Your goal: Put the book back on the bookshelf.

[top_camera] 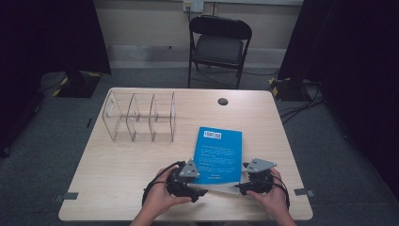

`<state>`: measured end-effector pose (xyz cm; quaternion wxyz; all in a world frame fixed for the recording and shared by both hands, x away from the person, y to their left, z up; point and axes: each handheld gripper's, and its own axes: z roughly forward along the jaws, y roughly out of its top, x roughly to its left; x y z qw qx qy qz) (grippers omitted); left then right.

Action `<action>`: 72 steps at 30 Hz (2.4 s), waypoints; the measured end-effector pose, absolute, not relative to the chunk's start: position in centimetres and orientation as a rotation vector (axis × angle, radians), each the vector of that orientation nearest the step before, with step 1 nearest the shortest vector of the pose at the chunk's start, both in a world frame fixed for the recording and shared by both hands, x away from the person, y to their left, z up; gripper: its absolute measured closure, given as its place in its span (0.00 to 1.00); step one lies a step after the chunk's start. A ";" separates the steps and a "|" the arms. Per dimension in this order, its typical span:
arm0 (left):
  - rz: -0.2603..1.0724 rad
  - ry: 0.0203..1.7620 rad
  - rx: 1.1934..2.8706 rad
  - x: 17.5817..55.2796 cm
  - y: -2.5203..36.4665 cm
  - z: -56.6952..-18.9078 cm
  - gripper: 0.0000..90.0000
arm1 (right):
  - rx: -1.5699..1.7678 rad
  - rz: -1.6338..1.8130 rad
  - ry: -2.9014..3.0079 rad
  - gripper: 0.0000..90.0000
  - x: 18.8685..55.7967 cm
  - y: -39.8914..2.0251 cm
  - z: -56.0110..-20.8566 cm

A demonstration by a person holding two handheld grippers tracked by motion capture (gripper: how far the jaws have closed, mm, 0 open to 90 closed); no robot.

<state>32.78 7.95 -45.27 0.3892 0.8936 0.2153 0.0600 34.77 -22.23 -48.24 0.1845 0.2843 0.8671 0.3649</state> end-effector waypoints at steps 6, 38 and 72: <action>0.144 0.625 2.248 32.8 10.6 -46.1 0.31 | 0.808 1.040 2.432 0.21 34.7 -22.3 -48.3; 0.114 0.647 2.271 33.6 10.3 -48.7 0.31 | 0.735 1.027 2.437 0.25 34.4 -22.4 -48.2; 0.120 0.585 2.243 33.5 8.4 -45.7 0.32 | 0.571 0.998 2.476 0.31 33.5 -22.1 -46.9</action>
